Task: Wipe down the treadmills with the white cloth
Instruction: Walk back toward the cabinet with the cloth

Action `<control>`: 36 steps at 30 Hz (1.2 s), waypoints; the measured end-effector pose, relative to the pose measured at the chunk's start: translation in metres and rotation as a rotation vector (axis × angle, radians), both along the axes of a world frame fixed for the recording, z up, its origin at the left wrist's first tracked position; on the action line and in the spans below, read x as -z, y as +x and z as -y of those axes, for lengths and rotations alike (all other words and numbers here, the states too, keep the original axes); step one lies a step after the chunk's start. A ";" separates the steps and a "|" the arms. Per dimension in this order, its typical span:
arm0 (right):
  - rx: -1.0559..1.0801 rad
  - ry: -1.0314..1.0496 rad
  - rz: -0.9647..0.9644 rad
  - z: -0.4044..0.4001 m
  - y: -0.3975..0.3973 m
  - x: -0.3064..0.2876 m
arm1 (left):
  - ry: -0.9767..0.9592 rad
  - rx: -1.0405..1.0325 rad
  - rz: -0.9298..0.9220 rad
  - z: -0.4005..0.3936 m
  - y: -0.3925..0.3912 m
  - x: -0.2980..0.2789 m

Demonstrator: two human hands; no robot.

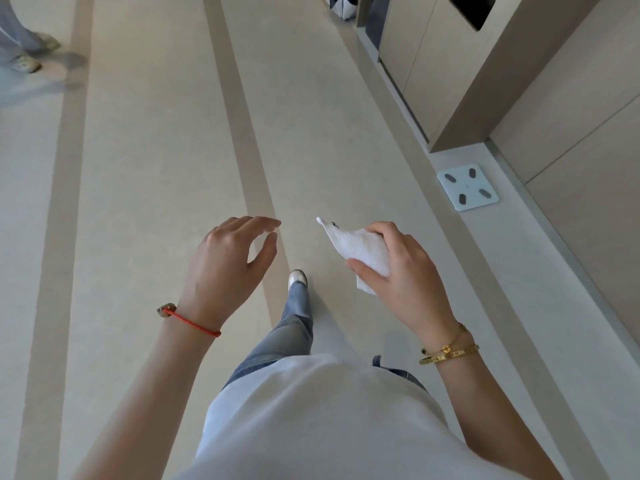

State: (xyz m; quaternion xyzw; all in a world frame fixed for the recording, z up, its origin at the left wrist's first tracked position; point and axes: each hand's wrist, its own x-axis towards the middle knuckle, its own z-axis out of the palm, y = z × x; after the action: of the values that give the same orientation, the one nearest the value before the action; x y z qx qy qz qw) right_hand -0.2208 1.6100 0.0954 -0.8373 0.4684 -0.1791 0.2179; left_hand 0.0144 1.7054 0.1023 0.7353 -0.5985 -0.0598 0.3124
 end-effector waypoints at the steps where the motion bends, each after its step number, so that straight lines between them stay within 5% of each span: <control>1: 0.004 -0.001 -0.001 0.021 0.012 0.001 | -0.003 0.007 0.001 0.022 0.013 0.001; 14: 0.155 -0.017 0.025 0.266 0.155 -0.009 | -0.037 0.174 0.020 0.303 0.171 -0.007; 36: 0.350 -0.034 0.047 0.691 0.274 -0.019 | -0.016 0.403 0.075 0.779 0.295 -0.013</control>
State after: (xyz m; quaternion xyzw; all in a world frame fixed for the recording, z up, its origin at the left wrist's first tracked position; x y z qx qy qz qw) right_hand 0.0535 0.9186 0.1144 -0.7421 0.5988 -0.2415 0.1800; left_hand 0.3096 0.9266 0.1150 0.5997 -0.7453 -0.0887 0.2775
